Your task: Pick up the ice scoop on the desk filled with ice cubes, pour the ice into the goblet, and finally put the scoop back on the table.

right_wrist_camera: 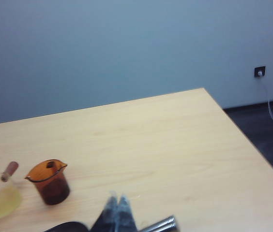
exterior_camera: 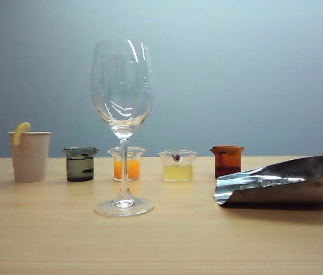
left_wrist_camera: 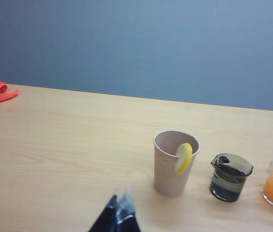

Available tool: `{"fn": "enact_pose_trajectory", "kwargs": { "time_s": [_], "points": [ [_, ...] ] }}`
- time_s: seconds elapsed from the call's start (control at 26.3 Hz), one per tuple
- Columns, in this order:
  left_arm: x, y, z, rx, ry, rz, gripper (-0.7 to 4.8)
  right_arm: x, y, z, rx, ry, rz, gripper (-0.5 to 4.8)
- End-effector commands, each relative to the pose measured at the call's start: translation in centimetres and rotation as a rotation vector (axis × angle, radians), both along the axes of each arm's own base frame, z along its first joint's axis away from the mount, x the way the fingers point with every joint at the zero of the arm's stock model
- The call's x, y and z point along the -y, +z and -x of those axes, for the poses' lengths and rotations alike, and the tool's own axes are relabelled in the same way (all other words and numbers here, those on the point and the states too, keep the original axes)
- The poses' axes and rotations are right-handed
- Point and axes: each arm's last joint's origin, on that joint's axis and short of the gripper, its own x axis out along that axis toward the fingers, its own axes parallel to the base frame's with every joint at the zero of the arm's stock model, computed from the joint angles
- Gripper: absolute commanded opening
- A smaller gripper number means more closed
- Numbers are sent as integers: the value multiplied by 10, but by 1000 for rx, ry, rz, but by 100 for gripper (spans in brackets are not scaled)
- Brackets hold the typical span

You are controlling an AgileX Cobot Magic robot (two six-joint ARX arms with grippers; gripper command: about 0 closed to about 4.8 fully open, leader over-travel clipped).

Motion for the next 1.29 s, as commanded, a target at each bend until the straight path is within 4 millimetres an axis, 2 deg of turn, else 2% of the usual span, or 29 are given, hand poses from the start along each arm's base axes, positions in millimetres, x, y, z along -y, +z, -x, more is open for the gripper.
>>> {"fn": "enact_pose_trajectory", "kwargs": {
  "time_s": [0.04,0.34,0.53,0.61,0.68,0.8,0.99,1.1,1.29],
  "points": [
    [0,20,7,-16,2,-1,-4,0,16,1,-54,11,-155,-3],
    [2,71,-1,-24,-72,-6,-4,-6,49,-36,-276,91,-461,-3],
    [5,97,-11,-36,-181,-8,-4,-8,46,-52,-319,92,-636,-3],
    [7,105,-14,-36,-222,-8,-4,-8,40,-53,-339,73,-688,-3],
    [12,117,-16,-33,-284,-9,-4,-8,23,-56,-353,55,-781,-3],
    [18,120,-16,-40,-343,-10,-4,-8,5,-58,-365,44,-844,-3],
    [29,116,-15,-77,-391,-13,-4,-8,-23,-59,-332,48,-892,-3],
    [42,112,-17,-124,-492,-18,-4,-8,-43,-57,-366,19,-891,-3],
    [64,105,-23,-205,-637,-44,-4,-6,-51,-56,-335,-36,-882,8]
  ]
}}
